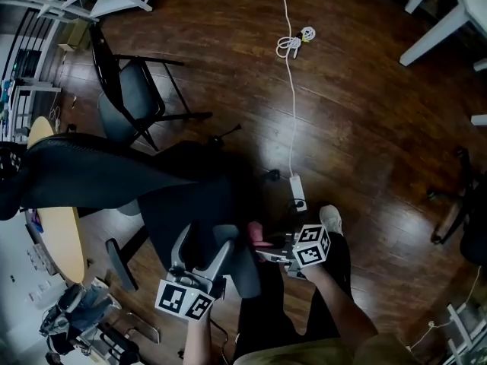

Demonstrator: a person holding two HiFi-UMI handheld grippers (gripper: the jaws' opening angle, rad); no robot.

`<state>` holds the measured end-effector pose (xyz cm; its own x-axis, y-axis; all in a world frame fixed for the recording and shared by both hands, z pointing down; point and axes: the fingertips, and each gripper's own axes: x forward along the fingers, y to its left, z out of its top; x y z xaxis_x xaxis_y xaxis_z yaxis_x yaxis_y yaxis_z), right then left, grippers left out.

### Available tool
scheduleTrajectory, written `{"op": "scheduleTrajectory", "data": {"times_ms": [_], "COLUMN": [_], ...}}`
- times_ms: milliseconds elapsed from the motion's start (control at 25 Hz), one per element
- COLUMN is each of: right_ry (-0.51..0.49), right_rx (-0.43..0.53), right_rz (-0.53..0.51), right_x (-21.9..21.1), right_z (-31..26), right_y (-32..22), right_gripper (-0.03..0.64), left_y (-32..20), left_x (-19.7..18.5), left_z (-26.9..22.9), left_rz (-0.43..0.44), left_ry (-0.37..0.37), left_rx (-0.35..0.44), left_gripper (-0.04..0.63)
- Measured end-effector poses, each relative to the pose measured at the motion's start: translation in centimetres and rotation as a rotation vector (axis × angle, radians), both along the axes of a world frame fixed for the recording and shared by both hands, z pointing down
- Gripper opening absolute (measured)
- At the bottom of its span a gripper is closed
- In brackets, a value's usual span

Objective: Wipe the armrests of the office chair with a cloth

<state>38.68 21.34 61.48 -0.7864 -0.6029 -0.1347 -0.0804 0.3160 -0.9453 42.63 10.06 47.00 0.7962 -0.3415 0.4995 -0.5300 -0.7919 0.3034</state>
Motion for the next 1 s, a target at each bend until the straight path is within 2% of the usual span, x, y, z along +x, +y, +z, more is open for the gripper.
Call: {"op": "scheduleTrajectory", "data": {"times_ms": [120, 320, 800, 1000], "right_ry": [-0.012, 0.1, 0.107, 0.072], "right_rx": [-0.042, -0.108, -0.15, -0.155], "right_rz": [0.048, 0.064, 0.045, 0.04], "right_x": [0.7, 0.7, 0.7, 1.0], "right_z": [1.4, 5.4, 6.3, 6.8], "right_y": [-0.6, -1.6, -1.2, -1.1], "right_gripper": [0.058, 0.058, 0.06, 0.06], "left_y": [0.2, 0.5, 0.2, -0.2], "left_x": [-0.4, -1.9, -3.0, -4.4], "left_z": [0.2, 1.5, 1.8, 2.3], "left_rz": [-0.011, -0.039, -0.06, -0.091], "left_ry": [-0.012, -0.034, -0.012, -0.007], "left_rx": [0.003, -0.021, -0.035, -0.045], "left_gripper": [0.37, 0.367, 0.356, 0.354]}}
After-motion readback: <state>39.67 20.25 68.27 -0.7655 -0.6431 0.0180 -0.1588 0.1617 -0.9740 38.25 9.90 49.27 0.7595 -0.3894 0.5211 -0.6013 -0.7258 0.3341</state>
